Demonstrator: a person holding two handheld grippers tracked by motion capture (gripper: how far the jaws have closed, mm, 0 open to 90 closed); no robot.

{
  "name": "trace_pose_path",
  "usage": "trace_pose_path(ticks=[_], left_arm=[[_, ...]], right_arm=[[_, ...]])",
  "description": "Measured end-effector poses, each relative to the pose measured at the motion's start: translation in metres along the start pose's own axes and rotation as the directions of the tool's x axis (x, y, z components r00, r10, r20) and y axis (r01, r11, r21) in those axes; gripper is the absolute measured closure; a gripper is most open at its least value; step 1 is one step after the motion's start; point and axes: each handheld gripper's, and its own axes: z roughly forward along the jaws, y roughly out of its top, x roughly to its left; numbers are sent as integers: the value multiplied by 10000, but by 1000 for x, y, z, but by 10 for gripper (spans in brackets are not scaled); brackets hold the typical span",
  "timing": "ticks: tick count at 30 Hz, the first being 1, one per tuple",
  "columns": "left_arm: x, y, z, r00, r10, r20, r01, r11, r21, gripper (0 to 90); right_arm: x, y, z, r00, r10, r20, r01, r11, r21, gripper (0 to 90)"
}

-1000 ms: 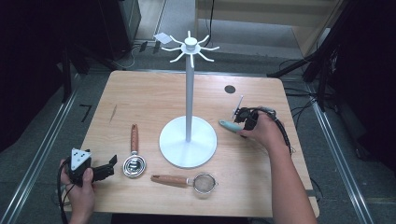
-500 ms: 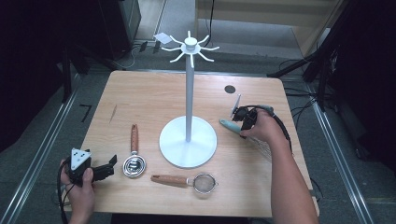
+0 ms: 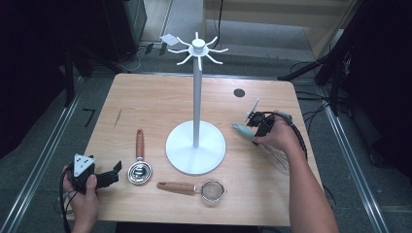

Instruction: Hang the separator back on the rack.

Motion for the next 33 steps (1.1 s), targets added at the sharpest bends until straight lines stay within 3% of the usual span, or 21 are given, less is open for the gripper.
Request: trace_pose_path(ticks=[4, 8, 9, 10, 13, 15, 17, 18, 19, 20, 21, 24, 25, 26, 27, 29, 30, 32, 33], left_arm=[[-1, 0, 0, 10000, 37, -28, -37, 10000, -7, 0], [-1, 0, 0, 10000, 62, -26, -62, 10000, -25, 0], [-1, 0, 0, 10000, 78, -26, -78, 10000, -19, 0], [-1, 0, 0, 10000, 78, -26, -78, 10000, -19, 0], [-1, 0, 0, 10000, 77, -20, -77, 10000, -27, 0], [-1, 0, 0, 10000, 70, -7, -70, 10000, -43, 0], [-1, 0, -1, 10000, 84, 22, -84, 10000, -50, 0], [-1, 0, -1, 10000, 84, 22, -84, 10000, -50, 0], [0, 0, -1, 10000, 77, 26, -77, 10000, -47, 0], [0, 0, -1, 10000, 77, 26, -77, 10000, -47, 0], [0, 0, -1, 10000, 86, 37, -86, 9999, -58, 0], [-1, 0, -1, 10000, 90, 18, -90, 9999, -48, 0], [-1, 0, -1, 10000, 93, 19, -92, 9999, -53, 0], [-1, 0, -1, 10000, 93, 19, -92, 9999, -53, 0], [-1, 0, -1, 10000, 90, 18, -89, 9999, -66, 0], [-1, 0, -1, 10000, 99, -13, -99, 9999, -41, 0], [-1, 0, -1, 10000, 99, -13, -99, 9999, -41, 0], [-1, 0, -1, 9999, 124, -31, -124, 9999, -34, 0], [-1, 0, -1, 9999, 113, -38, -113, 9999, -54, 0]], right_arm=[[-3, -12, -13, 9994, 353, -10, -352, 9935, -1084, 713], [-4, -18, -20, 9985, 525, -129, -539, 9843, -1683, 713], [-4, -20, -23, 9980, 604, -204, -634, 9759, -2090, 713], [-4, -20, -23, 9980, 604, -204, -634, 9759, -2090, 713], [0, -23, -32, 9968, 747, -301, -801, 9561, -2818, 713], [1, -24, -34, 9962, 784, -386, -863, 9503, -2992, 713], [5, -25, -41, 9954, 815, -502, -940, 9296, -3563, 713], [5, -25, -41, 9954, 815, -502, -940, 9296, -3563, 713], [8, -27, -47, 9940, 848, -691, -1056, 9084, -4044, 713], [8, -27, -47, 9940, 848, -691, -1056, 9084, -4044, 713], [10, -29, -52, 9929, 906, -769, -1158, 8825, -4558, 713], [14, -34, -57, 9902, 1104, -850, -1384, 8497, -5088, 714], [15, -35, -59, 9903, 1053, -908, -1374, 8416, -5223, 714], [15, -35, -59, 9903, 1053, -908, -1374, 8416, -5223, 714], [18, -38, -62, 9898, 1089, -922, -1418, 8228, -5504, 714], [21, -39, -65, 9911, 1014, -867, -1329, 8068, -5756, 714], [21, -39, -65, 9911, 1014, -867, -1329, 8068, -5756, 714], [24, -41, -69, 9914, 987, -862, -1307, 7886, -6009, 713], [27, -43, -73, 9904, 1070, -875, -1382, 7612, -6336, 714]])
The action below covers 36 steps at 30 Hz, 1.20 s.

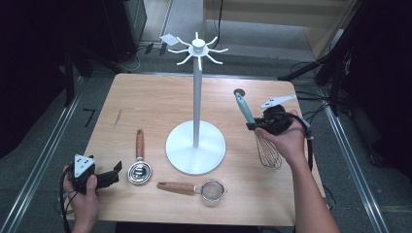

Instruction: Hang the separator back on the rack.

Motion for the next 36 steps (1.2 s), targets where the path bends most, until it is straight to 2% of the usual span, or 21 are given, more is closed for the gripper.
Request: trace_pose_path(ticks=[1, 2, 3, 4, 12, 16, 22, 28, 31, 33, 36], left_arm=[[0, 0, 0, 10000, -10, 2, 10, 10000, 2, 0], [0, 0, 0, 10000, -18, 13, 18, 10000, 9, 0], [0, 0, 0, 10000, -18, 13, 18, 10000, 9, 0], [0, 0, 0, 10000, -20, 20, 20, 10000, 11, 0], [0, 0, 0, 10000, -32, 43, 33, 10000, -20, 0], [0, 0, 0, 10000, -27, -10, 27, 10000, -17, 0], [0, 0, 0, 10000, -29, 10, 29, 10000, -8, 0], [0, 0, 0, 10000, -31, 3, 31, 10000, -16, 0], [0, 0, 0, 10000, -23, -8, 23, 10000, -22, 0], [0, 0, 0, 10000, -22, -6, 22, 10000, -24, 0], [0, 0, 0, 10000, -31, 0, 31, 10000, -22, 0]], right_arm=[[0, 0, 0, 10000, 0, 0, 0, 10000, 0, 714], [3, 1, -3, 9999, 9, -135, -14, 9993, -364, 714], [3, 1, -3, 9999, 9, -135, -14, 9993, -364, 714], [7, 1, -6, 9998, 1, -185, -14, 9978, -668, 714], [28, 4, -14, 9995, -201, -230, 164, 9885, -1502, 714], [38, 5, -17, 9991, -208, -381, 120, 9759, -2177, 713], [50, 7, -20, 9983, -298, -501, 152, 9628, -2699, 713], [57, 9, -24, 9978, -191, -632, -24, 9460, -3242, 712], [61, 11, -27, 9969, -173, -772, -116, 9331, -3593, 712], [63, 11, -28, 9966, -188, -805, -122, 9296, -3683, 712], [69, 14, -30, 9956, -261, -905, -122, 9174, -3977, 713]])
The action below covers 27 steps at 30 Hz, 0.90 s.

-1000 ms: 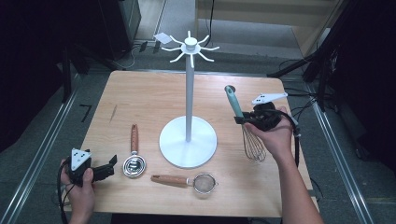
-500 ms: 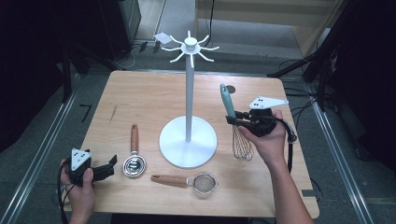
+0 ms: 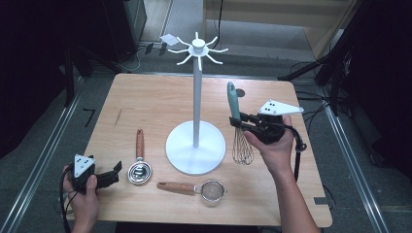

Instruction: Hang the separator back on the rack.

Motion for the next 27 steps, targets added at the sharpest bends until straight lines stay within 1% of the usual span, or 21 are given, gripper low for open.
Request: trace_pose_path(ticks=[1, 3, 4, 8, 11, 16, 22, 24, 27], left_arm=[[0, 0, 0, 10000, 0, 0, 0, 10000, 0, 0], [0, 0, 0, 10000, 15, -2, -15, 10000, 13, 0], [0, 0, 0, 10000, 4, -9, -4, 10000, 1, 0], [0, 0, 0, 10000, 4, 12, -4, 10000, 14, 0], [0, 0, 0, 10000, 22, 8, -22, 10000, 15, 0], [0, 0, 0, 10000, 24, 3, -24, 10000, 4, 0], [0, 0, 0, 10000, 30, 5, -30, 10000, 6, 0], [0, 0, 0, 10000, 27, 1, -27, 10000, 8, 0], [0, 0, 0, 10000, 23, 3, -23, 10000, 0, 0]], right_arm=[[0, 0, 0, 10000, 0, 0, 0, 10000, 0, 713], [3, 2, 0, 9999, 45, -118, -47, 9998, -169, 712], [5, 3, -1, 9998, 59, -199, -66, 9994, -342, 712], [10, 7, -1, 9997, -7, -259, -6, 9986, -521, 712], [17, 12, -2, 9993, -151, -340, 123, 9967, -797, 712], [22, 17, -3, 9990, -225, -388, 181, 9937, -1102, 712], [26, 22, -3, 9984, -281, -485, 217, 9914, -1287, 712], [29, 25, -4, 9979, -373, -520, 298, 9901, -1371, 712], [30, 27, -4, 9981, -342, -511, 262, 9884, -1494, 713]])
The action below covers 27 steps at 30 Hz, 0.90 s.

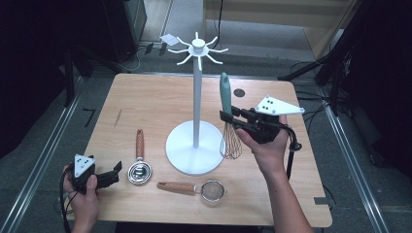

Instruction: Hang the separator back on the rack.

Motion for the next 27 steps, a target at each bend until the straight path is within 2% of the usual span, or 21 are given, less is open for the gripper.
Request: trace_pose_path(ticks=[4, 27], left_arm=[[0, 0, 0, 10000, 5, 3, -5, 10000, 5, 0], [0, 0, 0, 10000, 6, 7, -6, 10000, 12, 0]], right_arm=[[1, 3, 0, 9999, 104, -52, -105, 9997, -207, 712], [11, 26, 0, 9997, -217, -70, 210, 9954, -930, 712]])
